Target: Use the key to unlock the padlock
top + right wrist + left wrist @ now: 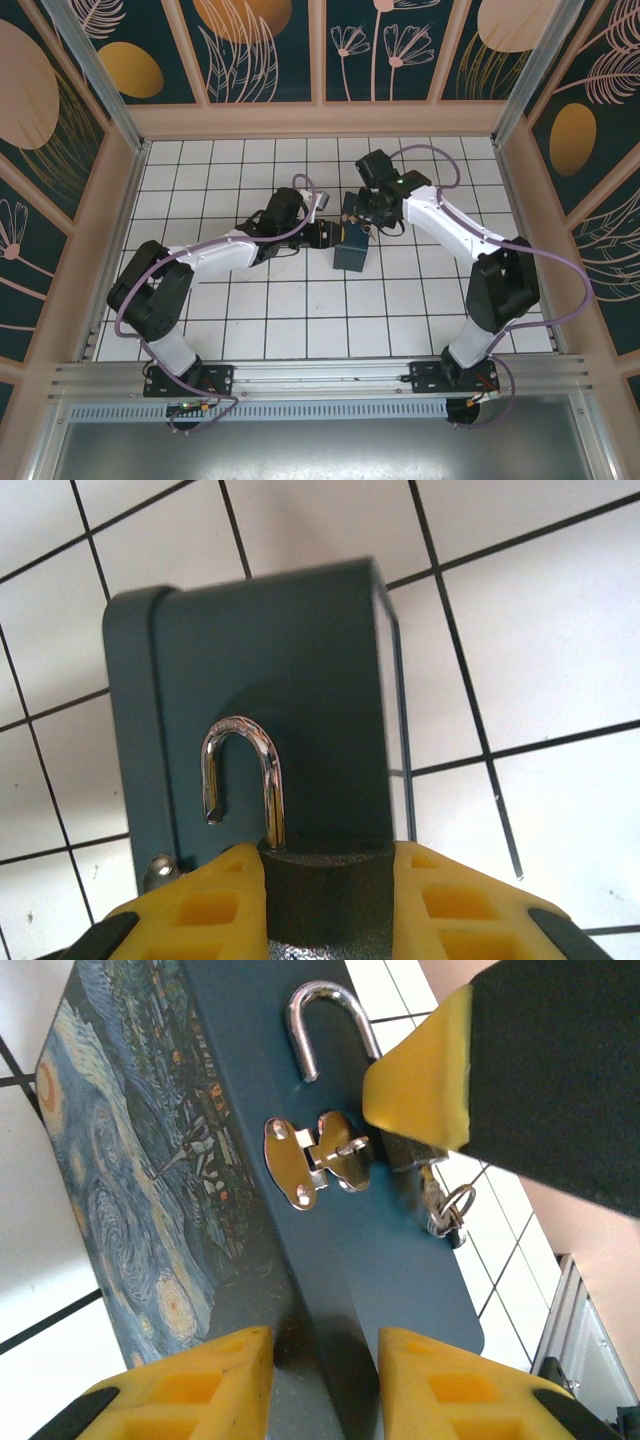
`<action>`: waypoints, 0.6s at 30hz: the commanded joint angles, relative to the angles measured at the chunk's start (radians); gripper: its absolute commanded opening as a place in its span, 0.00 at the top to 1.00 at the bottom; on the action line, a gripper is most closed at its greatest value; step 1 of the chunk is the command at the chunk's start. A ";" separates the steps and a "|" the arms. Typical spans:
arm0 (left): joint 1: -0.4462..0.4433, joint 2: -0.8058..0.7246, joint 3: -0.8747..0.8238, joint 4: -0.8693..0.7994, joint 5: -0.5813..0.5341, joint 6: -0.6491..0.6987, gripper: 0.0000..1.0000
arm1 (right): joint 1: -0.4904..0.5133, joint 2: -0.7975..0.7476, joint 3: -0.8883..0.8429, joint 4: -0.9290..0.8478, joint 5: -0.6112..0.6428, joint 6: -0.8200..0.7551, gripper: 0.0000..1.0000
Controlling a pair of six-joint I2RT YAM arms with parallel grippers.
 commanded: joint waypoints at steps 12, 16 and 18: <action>0.031 -0.031 0.061 -0.077 -0.011 0.001 0.66 | -0.277 -0.215 -0.331 0.154 -0.051 -0.097 1.00; 0.038 -0.034 0.087 -0.070 0.015 -0.014 0.64 | -0.329 -0.207 -0.478 0.283 -0.086 -0.097 1.00; 0.039 -0.031 0.100 -0.068 0.024 -0.022 0.64 | -0.342 -0.187 -0.514 0.331 -0.097 -0.104 0.93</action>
